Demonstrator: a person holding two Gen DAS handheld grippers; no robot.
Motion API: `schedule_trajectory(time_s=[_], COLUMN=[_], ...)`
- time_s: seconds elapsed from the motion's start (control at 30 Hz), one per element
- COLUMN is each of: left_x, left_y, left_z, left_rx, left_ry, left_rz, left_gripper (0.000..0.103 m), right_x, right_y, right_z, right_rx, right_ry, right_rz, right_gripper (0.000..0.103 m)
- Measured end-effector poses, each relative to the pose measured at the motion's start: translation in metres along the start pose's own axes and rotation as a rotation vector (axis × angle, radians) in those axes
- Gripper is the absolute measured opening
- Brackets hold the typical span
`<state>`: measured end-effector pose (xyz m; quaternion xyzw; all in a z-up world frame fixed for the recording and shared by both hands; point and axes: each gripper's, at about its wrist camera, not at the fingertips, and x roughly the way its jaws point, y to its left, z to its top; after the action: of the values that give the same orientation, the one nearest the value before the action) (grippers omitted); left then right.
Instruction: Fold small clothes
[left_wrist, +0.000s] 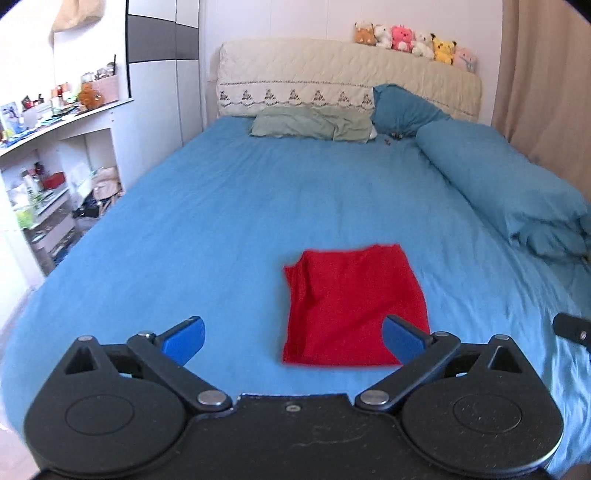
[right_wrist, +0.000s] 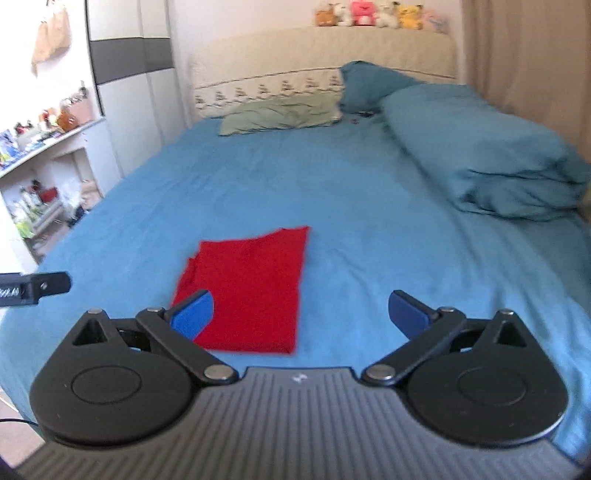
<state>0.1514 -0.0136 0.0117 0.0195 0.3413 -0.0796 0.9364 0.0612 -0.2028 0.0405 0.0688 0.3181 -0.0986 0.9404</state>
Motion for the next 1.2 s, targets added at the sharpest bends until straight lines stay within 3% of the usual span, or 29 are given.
schedule_trajectory(time_s=[0.2, 0.47, 1.2], left_x=[-0.039, -0.06, -0.08], left_y=[-0.012, -0.014, -0.023], left_z=[-0.043, -0.083, -0.084], left_rx=[0.041, 0.048, 0.08], left_ry=[0.017, 0.042, 0.005], left_rz=[0.041, 0.057, 0.072], left_gripper=[0.103, 0.103, 0.103], right_x=[-0.037, -0.05, -0.056], right_y=[0.008, 0.01, 0.013], right_z=[-0.04, -0.077, -0.081], right_rx=[-0.028, -0.023, -0.029], right_ry=[0.083, 0.156, 0.158], right_rz=[-0.043, -0.063, -0.07], right_gripper=[0.103, 0.103, 0.103])
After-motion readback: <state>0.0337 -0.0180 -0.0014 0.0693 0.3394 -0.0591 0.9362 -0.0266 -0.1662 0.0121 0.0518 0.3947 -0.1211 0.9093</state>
